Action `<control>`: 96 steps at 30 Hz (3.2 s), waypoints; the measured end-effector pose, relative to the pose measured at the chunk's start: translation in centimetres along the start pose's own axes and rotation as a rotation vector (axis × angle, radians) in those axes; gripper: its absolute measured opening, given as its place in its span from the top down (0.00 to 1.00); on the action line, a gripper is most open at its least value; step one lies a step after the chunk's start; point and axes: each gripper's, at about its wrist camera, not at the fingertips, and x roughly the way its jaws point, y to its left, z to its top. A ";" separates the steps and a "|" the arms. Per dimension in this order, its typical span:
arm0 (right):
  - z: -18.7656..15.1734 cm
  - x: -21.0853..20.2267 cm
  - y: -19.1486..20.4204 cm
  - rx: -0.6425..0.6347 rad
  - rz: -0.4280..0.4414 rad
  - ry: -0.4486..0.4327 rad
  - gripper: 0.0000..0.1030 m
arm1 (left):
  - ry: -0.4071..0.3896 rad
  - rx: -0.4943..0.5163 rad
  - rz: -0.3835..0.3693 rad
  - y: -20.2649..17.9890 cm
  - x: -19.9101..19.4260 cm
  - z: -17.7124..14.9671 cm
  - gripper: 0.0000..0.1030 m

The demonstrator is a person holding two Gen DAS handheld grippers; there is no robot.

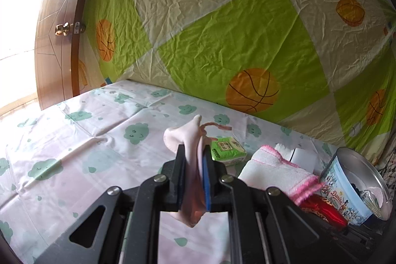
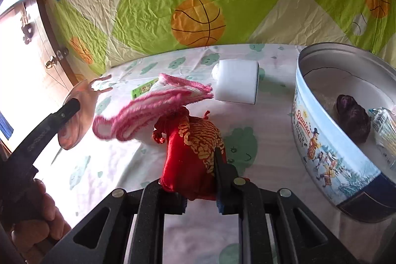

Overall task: Organize soft objects
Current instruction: 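Carry the pink cloth and red pouch over the open tin with both tools, then open both tools to drop the pink cloth and red pouch into the tin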

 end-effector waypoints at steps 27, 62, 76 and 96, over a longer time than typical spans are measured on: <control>-1.9 -11.3 -1.4 0.028 -0.097 -0.363 0.83 | 0.023 -0.027 -0.052 -1.5 -3.2 -2.2 0.90; -3.1 -19.1 -10.2 0.106 -0.249 -0.484 0.83 | -0.054 0.196 -0.225 -15.7 -9.1 -1.6 0.90; -2.6 -20.8 -14.3 0.144 -0.334 -0.508 0.83 | -0.056 0.235 -0.307 -20.3 -9.6 -1.9 0.90; 0.0 -19.6 -20.7 0.159 -0.469 -0.486 0.83 | 0.026 0.288 -0.368 -26.5 -6.7 -3.9 0.90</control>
